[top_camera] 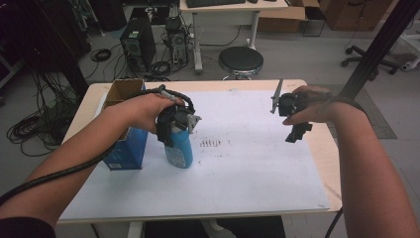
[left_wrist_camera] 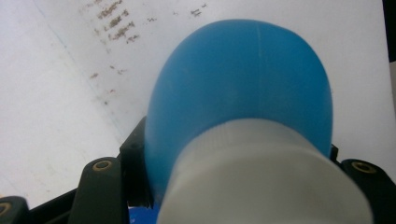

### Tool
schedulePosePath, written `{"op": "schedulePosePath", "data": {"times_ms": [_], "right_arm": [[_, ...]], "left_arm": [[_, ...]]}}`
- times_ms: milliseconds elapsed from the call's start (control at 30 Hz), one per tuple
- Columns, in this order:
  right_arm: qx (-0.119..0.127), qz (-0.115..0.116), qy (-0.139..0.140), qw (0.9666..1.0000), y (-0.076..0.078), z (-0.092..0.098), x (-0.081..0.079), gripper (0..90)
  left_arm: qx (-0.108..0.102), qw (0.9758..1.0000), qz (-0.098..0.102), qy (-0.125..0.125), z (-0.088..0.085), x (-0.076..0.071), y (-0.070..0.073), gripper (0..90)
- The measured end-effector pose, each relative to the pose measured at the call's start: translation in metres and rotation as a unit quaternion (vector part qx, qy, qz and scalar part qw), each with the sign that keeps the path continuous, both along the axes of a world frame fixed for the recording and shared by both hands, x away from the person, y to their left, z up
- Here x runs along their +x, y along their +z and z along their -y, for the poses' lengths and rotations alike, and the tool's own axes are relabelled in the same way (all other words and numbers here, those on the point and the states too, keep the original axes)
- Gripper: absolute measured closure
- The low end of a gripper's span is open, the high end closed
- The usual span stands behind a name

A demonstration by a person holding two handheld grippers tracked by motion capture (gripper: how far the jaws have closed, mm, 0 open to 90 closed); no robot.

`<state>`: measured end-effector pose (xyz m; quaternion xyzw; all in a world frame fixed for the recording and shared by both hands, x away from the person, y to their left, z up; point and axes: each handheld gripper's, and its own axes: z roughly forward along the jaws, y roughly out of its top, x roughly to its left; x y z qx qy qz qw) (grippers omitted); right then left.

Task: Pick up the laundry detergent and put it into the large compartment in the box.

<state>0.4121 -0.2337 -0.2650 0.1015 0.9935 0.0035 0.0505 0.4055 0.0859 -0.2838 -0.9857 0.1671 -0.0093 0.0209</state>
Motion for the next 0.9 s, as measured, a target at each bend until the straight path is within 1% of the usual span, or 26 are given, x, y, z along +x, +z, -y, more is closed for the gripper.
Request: {"op": "schedulePosePath", "data": {"times_ms": [67,133,167,200,233,300,367,467,533,567,600,633,667,700,733,767,800,833,900], "right_arm": [[0.0,-0.001,0.001,1.0,0.0,0.0,0.0,7.8],[0.0,0.0,0.002,1.0,0.0,0.0,-0.001,7.9],[0.0,0.0,0.002,1.0,0.0,0.0,-0.001,7.8],[0.002,0.001,0.002,1.0,0.0,0.0,-0.001,7.8],[0.002,0.001,0.002,1.0,0.0,0.0,-0.001,7.8],[0.0,0.001,0.005,1.0,0.001,0.0,-0.001,7.8],[0.002,0.001,0.004,1.0,0.001,-0.001,-0.001,7.9],[0.002,0.001,0.005,1.0,0.001,-0.001,-0.001,7.8],[0.002,0.001,0.007,1.0,0.001,-0.002,-0.001,7.8],[0.001,0.001,0.005,1.0,0.001,-0.002,-0.001,7.9],[0.002,0.001,0.005,1.0,0.001,-0.002,-0.001,7.8],[0.002,0.002,0.007,1.0,0.001,-0.003,-0.001,7.8],[0.002,0.001,0.007,1.0,0.001,-0.003,-0.001,7.8],[0.002,0.001,0.007,1.0,0.001,-0.003,-0.001,7.8],[0.002,0.002,0.007,1.0,0.001,-0.003,-0.001,7.8],[0.003,0.003,0.009,1.0,0.001,-0.003,-0.001,7.8],[0.003,0.002,0.007,1.0,0.001,-0.004,-0.001,7.8],[0.003,0.003,0.008,1.0,0.001,-0.004,-0.001,7.8],[0.005,0.003,0.009,0.9999,0.001,-0.004,-0.001,7.8]], "left_arm": [[0.0,0.9999,0.001,0.013,0.0,0.001,0.003,37.9],[0.005,0.9996,-0.001,0.029,-0.001,0.001,0.006,37.9],[0.004,0.9995,0.001,0.031,-0.001,0.001,0.008,37.9],[0.005,0.999,0.0,0.044,-0.001,0.002,0.01,37.9],[0.005,0.999,0.0,0.044,-0.001,0.002,0.01,37.9],[0.004,0.998,-0.006,0.063,-0.002,0.002,0.013,37.8],[0.005,0.9976,-0.009,0.069,-0.002,0.002,0.016,37.8],[0.006,0.9952,-0.019,0.096,-0.003,0.002,0.02,37.8],[0.009,0.9928,-0.025,0.117,-0.003,0.002,0.022,37.8],[0.007,0.9924,-0.025,0.121,-0.003,0.002,0.023,37.8],[0.008,0.9904,-0.027,0.135,-0.003,0.001,0.025,37.8],[0.01,0.9893,-0.024,0.143,-0.003,0.001,0.027,37.8],[0.006,0.9875,-0.028,0.155,-0.003,0.001,0.028,37.8],[0.006,0.9875,-0.028,0.155,-0.003,0.001,0.028,37.8],[0.005,0.9828,-0.029,0.182,-0.002,0.0,0.032,37.8],[0.002,0.9802,-0.031,0.196,-0.003,0.0,0.034,37.8],[0.002,0.9802,-0.031,0.196,-0.003,0.0,0.034,37.8],[-0.008,0.9756,-0.034,0.217,-0.003,0.0,0.039,37.8],[-0.013,0.9731,-0.034,0.227,-0.003,0.0,0.044,37.8]]}}
